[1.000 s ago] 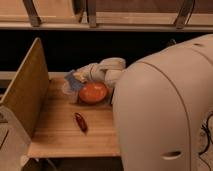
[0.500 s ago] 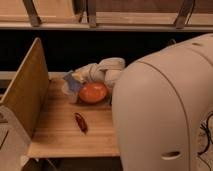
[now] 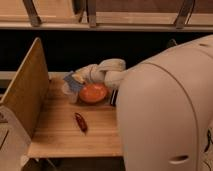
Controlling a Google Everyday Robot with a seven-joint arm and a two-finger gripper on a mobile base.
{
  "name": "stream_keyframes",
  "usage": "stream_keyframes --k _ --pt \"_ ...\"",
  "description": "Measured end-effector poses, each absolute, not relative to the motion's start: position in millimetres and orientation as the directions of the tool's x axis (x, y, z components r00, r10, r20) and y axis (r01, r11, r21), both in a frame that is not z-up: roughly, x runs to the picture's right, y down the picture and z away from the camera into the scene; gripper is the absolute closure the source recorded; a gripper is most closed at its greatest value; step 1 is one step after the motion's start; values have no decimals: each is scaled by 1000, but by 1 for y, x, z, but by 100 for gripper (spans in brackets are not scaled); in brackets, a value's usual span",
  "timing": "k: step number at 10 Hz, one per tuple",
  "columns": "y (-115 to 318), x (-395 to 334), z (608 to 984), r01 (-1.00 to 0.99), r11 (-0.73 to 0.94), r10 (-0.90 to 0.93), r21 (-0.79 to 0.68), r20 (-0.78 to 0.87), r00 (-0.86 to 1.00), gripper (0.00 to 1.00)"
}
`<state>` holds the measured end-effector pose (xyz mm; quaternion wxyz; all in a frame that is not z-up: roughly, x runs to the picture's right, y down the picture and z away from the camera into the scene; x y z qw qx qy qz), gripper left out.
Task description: Place the white sponge in the ceramic cup
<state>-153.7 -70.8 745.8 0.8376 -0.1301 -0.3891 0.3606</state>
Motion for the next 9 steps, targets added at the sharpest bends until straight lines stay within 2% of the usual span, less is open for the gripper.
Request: stream_keyframes --k 4,9 --pt "-71 -172 762 -412 759 651 -505 604 459 100" --pt "-110 -156 795 -349 801 598 -486 652 466 100"
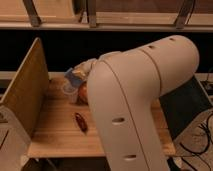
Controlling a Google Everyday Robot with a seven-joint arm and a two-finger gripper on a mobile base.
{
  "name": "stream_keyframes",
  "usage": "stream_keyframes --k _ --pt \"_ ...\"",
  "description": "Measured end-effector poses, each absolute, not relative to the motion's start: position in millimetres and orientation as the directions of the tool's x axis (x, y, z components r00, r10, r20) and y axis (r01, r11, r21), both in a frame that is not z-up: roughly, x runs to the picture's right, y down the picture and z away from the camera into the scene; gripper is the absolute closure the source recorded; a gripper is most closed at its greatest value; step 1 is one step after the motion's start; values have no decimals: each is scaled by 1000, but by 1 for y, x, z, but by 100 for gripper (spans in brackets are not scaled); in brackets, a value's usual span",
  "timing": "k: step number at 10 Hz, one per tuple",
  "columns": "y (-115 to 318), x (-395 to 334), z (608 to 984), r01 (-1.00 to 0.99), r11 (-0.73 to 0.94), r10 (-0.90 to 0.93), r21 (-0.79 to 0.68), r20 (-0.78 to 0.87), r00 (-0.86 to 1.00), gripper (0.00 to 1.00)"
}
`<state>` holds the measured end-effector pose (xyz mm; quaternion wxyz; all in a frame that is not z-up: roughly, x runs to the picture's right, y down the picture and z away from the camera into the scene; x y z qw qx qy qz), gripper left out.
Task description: Place the white sponge in the ceramic cup
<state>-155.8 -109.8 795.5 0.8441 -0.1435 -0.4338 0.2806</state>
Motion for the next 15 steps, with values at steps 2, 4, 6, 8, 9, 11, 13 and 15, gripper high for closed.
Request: stream_keyframes --k 2,4,6,8,9,11,13,15 --pt "-123 -163 802 -326 800 600 -503 682 419 100" --pt "-130 -174 806 -304 798 603 -521 706 373 100" --pt "-132 -187 810 -281 788 615 -548 723 314 100" --pt "-125 -192 816 -272 774 632 -572 723 279 100" --pt "-122 -192 818 -274 765 642 -583 720 264 100" --pt "-118 -191 819 -275 753 656 -598 714 245 100" --pt "-118 -191 819 -275 753 656 -598 714 245 94" --pt "-118 -191 819 -275 753 656 -598 714 245 89"
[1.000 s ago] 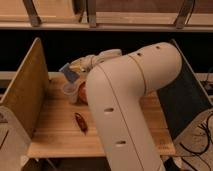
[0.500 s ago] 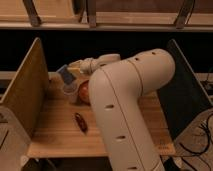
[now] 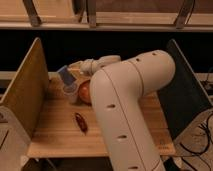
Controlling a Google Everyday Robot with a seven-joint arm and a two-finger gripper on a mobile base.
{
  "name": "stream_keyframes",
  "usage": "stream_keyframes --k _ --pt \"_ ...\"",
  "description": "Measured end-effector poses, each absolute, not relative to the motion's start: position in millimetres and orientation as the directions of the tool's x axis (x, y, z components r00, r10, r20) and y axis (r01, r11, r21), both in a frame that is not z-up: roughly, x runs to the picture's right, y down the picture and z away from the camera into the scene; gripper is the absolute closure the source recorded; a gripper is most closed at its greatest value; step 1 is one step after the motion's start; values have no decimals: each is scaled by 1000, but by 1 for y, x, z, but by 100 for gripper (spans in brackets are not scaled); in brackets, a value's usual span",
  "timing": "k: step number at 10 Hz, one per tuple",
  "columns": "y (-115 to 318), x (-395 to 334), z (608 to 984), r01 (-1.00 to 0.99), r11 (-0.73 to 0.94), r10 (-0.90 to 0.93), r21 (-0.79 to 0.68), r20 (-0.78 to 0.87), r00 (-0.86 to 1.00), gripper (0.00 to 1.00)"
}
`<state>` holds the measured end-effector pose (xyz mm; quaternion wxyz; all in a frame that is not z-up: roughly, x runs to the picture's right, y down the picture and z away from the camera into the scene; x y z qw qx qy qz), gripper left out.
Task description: Place the white sponge in the ceramic cup
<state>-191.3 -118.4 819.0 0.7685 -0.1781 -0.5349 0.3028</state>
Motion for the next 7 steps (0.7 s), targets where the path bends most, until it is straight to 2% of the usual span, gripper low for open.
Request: stream_keyframes --k 5,7 --pt "-118 -190 819 -276 753 656 -597 714 245 37" --pt "-118 -190 819 -276 753 656 -597 714 245 21"
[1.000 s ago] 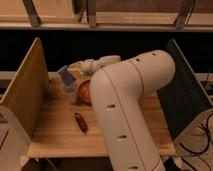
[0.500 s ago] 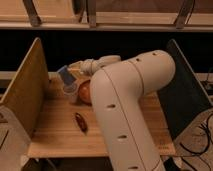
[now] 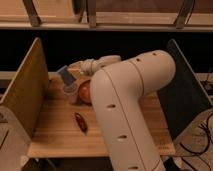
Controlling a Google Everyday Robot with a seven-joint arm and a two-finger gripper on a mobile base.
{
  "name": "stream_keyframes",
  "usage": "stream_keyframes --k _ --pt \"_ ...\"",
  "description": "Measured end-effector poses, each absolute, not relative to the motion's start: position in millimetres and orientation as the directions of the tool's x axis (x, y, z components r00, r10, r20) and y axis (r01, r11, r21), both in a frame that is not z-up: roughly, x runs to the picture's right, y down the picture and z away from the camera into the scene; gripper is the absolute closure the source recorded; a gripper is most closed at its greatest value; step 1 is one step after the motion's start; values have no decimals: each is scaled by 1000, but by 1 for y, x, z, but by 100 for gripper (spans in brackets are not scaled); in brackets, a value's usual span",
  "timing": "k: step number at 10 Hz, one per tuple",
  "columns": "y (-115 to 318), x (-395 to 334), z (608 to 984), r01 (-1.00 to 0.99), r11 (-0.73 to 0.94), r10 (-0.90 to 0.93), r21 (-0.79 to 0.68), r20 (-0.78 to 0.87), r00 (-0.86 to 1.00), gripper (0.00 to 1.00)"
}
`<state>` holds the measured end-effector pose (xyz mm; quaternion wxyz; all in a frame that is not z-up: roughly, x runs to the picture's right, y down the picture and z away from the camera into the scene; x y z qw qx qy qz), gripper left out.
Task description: Place the white sponge in the ceramic cup
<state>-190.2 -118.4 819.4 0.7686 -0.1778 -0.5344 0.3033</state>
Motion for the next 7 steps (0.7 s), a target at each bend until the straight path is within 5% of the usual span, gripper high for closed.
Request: stream_keyframes --k 7 --pt "-118 -190 819 -276 753 656 -597 714 245 20"
